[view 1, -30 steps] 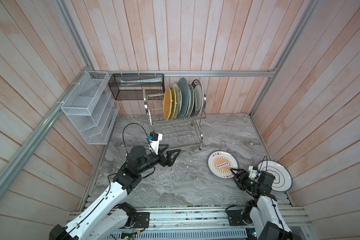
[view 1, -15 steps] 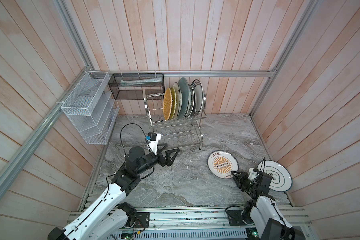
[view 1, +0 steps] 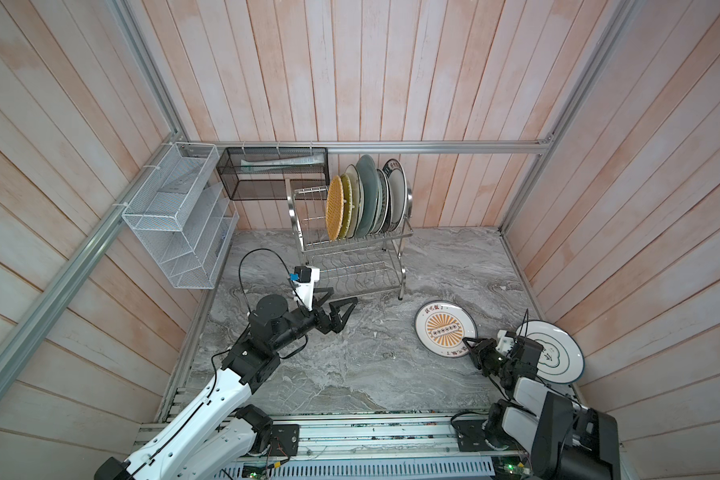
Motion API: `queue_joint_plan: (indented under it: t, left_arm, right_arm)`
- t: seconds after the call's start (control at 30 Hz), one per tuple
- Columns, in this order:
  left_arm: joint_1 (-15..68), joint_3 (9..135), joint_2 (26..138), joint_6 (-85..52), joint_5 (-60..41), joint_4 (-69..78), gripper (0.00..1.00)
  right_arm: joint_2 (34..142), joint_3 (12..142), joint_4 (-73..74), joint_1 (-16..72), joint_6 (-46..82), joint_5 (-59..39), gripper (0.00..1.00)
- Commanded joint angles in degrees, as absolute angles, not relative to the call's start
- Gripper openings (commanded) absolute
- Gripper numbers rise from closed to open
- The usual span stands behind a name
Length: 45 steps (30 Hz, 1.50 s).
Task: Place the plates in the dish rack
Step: 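Grip the sunburst plate's edge with the right gripper and tilt it up, then grasp the sunburst plate's top rim with the left gripper while the right holds it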
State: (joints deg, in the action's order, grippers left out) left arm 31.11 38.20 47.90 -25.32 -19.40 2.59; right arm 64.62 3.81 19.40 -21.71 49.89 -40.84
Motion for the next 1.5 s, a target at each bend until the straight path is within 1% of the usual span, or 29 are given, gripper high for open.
queue_joint_plan:
  t: [0.0,0.1,0.13,0.3,0.4,0.5,0.63,0.7,0.83,0.93,1.0,1.17,1.33,1.47]
  left_arm:
    - [30.93,36.79,47.25,-26.23,-18.98,3.69,1.0]
    - [30.89,35.83,47.08,-26.51,-20.93,4.55,1.0]
    - [30.92,35.26,46.91,-26.61,-22.02,5.16,1.0]
    - [31.17,31.7,46.85,-29.47,-28.8,12.11,1.0]
    - [34.9,29.12,48.59,-29.87,-29.25,18.79,1.0]
    - [44.17,30.46,52.7,-21.96,-23.63,19.28,1.0]
    - [56.55,33.94,60.71,-6.38,-13.01,19.73,1.0]
    - [61.38,36.76,65.26,2.52,-7.5,18.61,1.0]
    - [67.94,41.62,75.06,18.58,3.3,19.36,1.0]
    - [70.65,44.87,81.93,28.89,7.42,20.99,1.0]
    - [71.01,46.87,85.96,32.14,9.15,23.02,0.99]
    - [71.21,51.27,94.58,39.2,11.88,27.51,0.91]
    - [71.28,56.96,101.18,42.99,13.41,25.59,0.71]
    - [71.27,59.02,104.74,44.12,14.05,26.98,0.6]
  right_arm:
    - [68.8,3.43,19.63,-21.34,49.09,-38.67,0.17]
    - [70.75,3.69,21.22,-21.32,49.02,-39.72,0.02]
    - [70.64,3.85,20.95,-21.34,48.76,-39.74,0.0]
    - [64.06,6.23,13.67,-21.22,47.09,-38.0,0.0]
    - [58.8,8.4,8.02,-21.15,47.27,-37.93,0.0]
    - [55.16,11.21,2.82,-20.18,47.71,-38.97,0.0]
    - [51.96,15.55,-4.24,-17.85,48.94,-39.11,0.0]
    - [50.29,18.03,-8.45,-16.34,49.75,-37.62,0.0]
    - [47.96,23.51,-18.61,-12.82,51.56,-31.83,0.0]
    - [47.25,26.2,-23.42,-10.8,53.11,-30.2,0.0]
    - [46.23,27.12,-24.7,-9.49,54.4,-29.35,0.0]
    - [44.23,29.77,-28.07,-7.51,56.58,-27.49,0.0]
    - [43.04,31.99,-30.66,-6.46,57.39,-26.88,0.0]
    - [42.28,32.46,-31.02,-5.95,57.88,-27.06,0.0]
